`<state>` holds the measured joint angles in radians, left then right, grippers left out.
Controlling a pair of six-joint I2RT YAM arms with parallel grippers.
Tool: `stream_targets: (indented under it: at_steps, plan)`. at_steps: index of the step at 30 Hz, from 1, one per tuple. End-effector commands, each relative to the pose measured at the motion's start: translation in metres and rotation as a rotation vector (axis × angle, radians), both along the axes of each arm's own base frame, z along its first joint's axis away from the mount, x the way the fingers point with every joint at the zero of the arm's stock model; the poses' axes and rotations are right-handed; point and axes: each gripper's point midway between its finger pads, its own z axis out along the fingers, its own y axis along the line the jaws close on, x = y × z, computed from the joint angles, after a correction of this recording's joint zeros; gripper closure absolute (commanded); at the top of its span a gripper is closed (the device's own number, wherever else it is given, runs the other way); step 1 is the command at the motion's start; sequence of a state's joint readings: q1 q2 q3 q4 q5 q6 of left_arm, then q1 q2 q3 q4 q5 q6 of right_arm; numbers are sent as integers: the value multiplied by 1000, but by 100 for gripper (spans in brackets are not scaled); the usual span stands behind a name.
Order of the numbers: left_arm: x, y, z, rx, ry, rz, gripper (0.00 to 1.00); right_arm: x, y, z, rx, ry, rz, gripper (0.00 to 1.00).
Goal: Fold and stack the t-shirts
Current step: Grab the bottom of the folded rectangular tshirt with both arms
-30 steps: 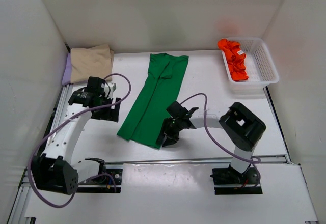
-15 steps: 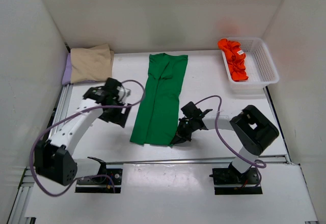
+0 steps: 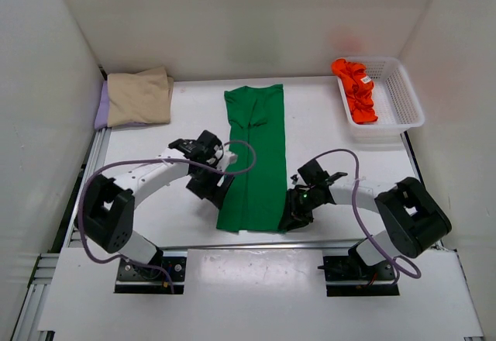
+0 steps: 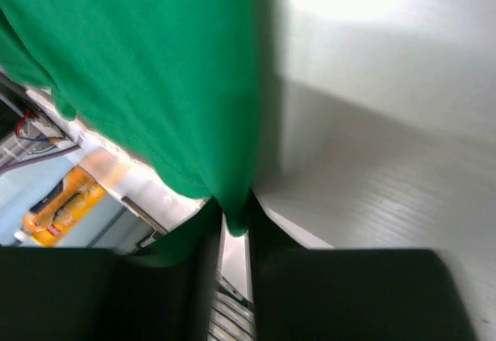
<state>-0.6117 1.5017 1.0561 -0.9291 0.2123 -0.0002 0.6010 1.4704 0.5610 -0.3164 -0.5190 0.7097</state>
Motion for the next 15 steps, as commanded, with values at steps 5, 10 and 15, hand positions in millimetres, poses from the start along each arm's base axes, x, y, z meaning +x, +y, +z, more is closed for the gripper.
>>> stream_targets:
  at_steps: [5,10,15]
  plan:
    - [-40,-6,-35,-130,214,0,14,1,-16,2,-31,-75,41,53]
    - [-52,-7,-61,-116,326,5,24,-1,-19,-1,-41,-69,20,53]
    - [-55,-24,-64,-136,369,-34,27,4,-16,-1,-39,-81,1,55]
